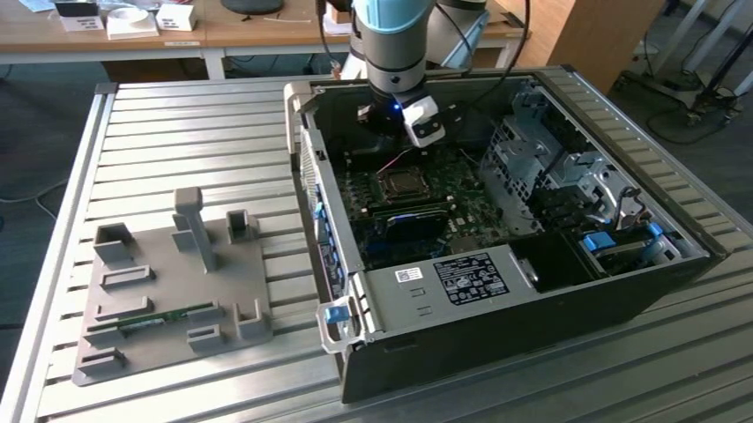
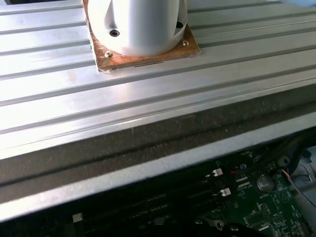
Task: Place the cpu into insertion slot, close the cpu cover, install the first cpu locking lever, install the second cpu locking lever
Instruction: 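Install the first cpu locking lever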
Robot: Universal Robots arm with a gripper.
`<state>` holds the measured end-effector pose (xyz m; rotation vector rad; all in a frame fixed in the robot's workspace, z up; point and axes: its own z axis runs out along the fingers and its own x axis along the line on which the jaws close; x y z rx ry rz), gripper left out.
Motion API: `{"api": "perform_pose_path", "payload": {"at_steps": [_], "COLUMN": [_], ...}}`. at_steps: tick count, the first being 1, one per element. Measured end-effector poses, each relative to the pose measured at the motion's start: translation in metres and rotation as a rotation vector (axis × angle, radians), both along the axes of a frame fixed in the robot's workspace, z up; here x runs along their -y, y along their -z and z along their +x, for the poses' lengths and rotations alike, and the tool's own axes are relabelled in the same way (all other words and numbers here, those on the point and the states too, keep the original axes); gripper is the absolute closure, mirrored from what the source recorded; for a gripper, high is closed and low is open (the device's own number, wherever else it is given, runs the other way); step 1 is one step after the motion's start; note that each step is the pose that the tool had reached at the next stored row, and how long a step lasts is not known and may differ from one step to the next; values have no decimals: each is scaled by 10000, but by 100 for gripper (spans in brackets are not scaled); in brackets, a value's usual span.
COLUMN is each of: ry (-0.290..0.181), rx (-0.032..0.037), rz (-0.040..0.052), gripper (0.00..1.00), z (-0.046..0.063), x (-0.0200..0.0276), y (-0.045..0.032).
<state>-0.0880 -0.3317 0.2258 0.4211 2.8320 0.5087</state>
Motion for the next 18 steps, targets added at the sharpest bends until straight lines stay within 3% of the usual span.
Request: {"api": "perform_pose_path", "payload": {"at_steps": [4,18], "ry": [-1,-1], "rx": [0,0], "rz": [0,0], "gripper": [89,89], "z": [0,0], "x": [41,100], "y": [0,-1]}}
